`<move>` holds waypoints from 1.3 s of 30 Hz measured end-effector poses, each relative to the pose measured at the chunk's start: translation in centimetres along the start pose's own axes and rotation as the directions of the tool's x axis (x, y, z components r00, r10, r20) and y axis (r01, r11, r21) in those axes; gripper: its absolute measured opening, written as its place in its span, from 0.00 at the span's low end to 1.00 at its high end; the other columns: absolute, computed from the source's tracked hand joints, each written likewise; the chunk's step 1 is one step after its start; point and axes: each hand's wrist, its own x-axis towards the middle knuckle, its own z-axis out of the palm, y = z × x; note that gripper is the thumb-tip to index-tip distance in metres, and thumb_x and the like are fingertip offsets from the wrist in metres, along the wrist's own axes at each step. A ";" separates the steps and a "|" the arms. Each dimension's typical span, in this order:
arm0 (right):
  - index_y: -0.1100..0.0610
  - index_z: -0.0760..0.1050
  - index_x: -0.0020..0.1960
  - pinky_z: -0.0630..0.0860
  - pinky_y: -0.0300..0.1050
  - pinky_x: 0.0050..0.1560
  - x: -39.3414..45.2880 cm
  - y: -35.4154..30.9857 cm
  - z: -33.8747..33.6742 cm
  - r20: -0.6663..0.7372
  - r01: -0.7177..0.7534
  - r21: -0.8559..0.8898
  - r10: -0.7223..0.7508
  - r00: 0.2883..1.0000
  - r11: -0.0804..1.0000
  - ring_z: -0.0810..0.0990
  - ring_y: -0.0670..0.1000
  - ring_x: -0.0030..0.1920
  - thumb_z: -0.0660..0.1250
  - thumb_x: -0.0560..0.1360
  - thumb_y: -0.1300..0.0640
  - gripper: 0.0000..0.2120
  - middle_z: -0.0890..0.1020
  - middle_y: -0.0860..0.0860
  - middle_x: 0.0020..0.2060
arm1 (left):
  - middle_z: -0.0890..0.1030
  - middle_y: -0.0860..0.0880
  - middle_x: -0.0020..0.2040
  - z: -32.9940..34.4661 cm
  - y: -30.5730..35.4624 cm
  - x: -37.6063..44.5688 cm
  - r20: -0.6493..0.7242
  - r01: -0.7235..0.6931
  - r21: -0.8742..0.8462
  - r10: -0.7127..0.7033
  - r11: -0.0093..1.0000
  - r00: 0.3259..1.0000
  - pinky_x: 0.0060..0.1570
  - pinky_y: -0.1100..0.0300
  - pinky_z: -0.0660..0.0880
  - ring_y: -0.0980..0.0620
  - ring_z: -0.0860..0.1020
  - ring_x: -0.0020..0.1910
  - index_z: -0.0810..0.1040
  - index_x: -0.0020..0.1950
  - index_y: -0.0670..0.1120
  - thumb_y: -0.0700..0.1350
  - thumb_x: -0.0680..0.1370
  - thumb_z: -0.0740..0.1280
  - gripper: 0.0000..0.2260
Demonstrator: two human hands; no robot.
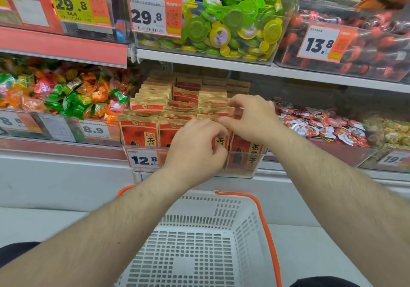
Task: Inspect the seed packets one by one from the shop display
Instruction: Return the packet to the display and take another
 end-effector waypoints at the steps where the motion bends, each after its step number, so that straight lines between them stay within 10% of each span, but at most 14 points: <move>1: 0.48 0.75 0.65 0.63 0.55 0.65 -0.4 0.5 0.0 -0.038 -0.009 0.000 0.009 0.999 1.000 0.72 0.53 0.64 0.66 0.72 0.35 0.26 0.78 0.47 0.62 | 0.81 0.52 0.50 0.0 0.2 0.7 -0.009 -0.029 0.024 0.029 0.999 1.000 0.54 0.49 0.74 0.50 0.74 0.51 0.82 0.54 0.47 0.45 0.72 0.63 0.13; 8: 0.51 0.76 0.59 0.69 0.55 0.60 -1.4 4.3 0.3 -0.058 -0.056 0.097 0.062 0.996 0.994 0.76 0.54 0.58 0.50 0.81 0.43 0.21 0.80 0.49 0.55 | 0.69 0.51 0.67 1.5 1.3 4.9 0.155 -0.120 0.274 0.080 0.954 0.985 0.66 0.47 0.61 0.48 0.64 0.68 0.69 0.69 0.51 0.58 0.70 0.69 0.29; 19: 0.53 0.67 0.73 0.67 0.58 0.69 7.1 7.5 -0.6 0.253 -0.277 0.080 0.250 0.935 0.957 0.70 0.59 0.69 0.61 0.78 0.50 0.24 0.72 0.55 0.71 | 0.59 0.50 0.79 2.6 -0.3 12.1 0.518 -0.118 0.472 -0.167 0.874 0.839 0.74 0.32 0.44 0.46 0.52 0.79 0.54 0.79 0.55 0.73 0.66 0.68 0.48; 25: 0.54 0.71 0.45 0.70 0.43 0.42 11.1 8.2 0.7 0.351 -0.235 -0.007 0.223 0.910 0.972 0.76 0.54 0.48 0.60 0.78 0.54 0.05 0.79 0.54 0.47 | 0.45 0.53 0.82 3.2 -1.2 14.7 0.709 -0.062 0.400 -0.266 0.915 0.653 0.74 0.34 0.35 0.48 0.39 0.80 0.43 0.81 0.58 0.74 0.66 0.69 0.54; 39: 0.56 0.74 0.45 0.66 0.40 0.31 13.1 8.0 1.4 0.348 -0.115 -0.056 0.127 0.929 0.992 0.73 0.46 0.36 0.63 0.76 0.55 0.04 0.73 0.49 0.36 | 0.59 0.52 0.77 4.3 -1.8 14.4 0.653 -0.141 0.437 -0.205 0.888 0.729 0.72 0.32 0.35 0.47 0.46 0.79 0.63 0.77 0.56 0.74 0.69 0.64 0.41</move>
